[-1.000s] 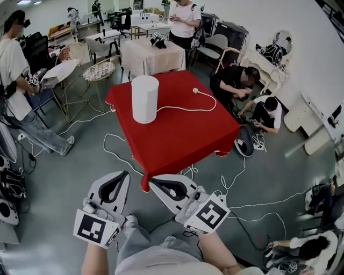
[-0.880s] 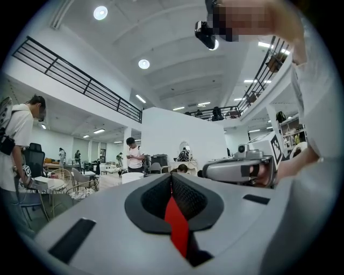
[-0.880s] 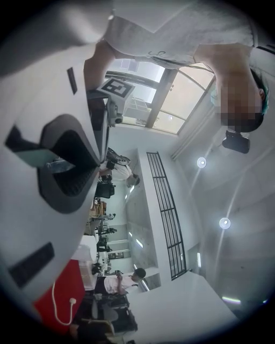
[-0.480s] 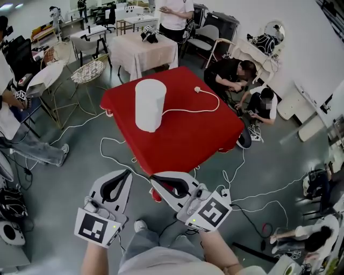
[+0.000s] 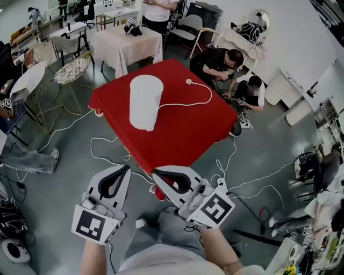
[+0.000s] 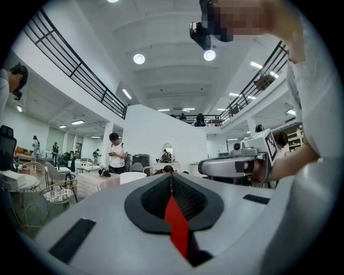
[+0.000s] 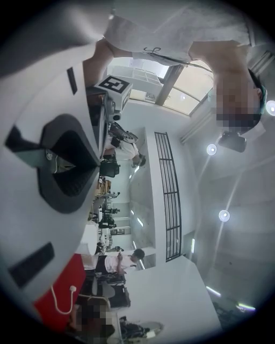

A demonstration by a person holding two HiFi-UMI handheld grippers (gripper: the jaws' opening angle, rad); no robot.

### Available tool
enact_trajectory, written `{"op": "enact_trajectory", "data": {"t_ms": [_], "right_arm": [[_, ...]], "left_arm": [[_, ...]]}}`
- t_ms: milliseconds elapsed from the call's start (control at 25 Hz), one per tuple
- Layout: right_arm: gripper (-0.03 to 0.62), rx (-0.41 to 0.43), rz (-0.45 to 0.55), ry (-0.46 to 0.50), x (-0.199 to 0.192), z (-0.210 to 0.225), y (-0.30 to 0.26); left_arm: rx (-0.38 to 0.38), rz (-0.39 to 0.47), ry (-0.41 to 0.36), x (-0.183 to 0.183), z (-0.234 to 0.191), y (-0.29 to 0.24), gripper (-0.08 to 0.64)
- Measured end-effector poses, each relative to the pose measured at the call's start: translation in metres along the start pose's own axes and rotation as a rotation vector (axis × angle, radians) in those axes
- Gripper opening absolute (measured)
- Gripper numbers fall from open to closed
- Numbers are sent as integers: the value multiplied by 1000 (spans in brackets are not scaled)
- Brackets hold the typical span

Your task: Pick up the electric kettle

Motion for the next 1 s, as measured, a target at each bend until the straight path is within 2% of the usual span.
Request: {"op": "enact_trajectory", "data": {"t_ms": [200,520,1000], "right_arm": [[8,-14,-2,-8,-2,10,-15],[8,16,3,3,0,46,-41],[8,9,-19,-30,-3,124,-56]], "left_arm": [[-12,-6,1,-9,-16,-6,12],[-18,-42,-15,-20,-40,-32,12],[-87,-63,-20,-49,-63,-120,15]]}}
Point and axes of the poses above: the fingertips, and each gripper's own axes: y backward along the fingers, z to its right, x out of its top, the point moved 2 cm from there along y, backward along the fingers, and after that the axes turned 10 degrees about -y, right-handed, at the moved point
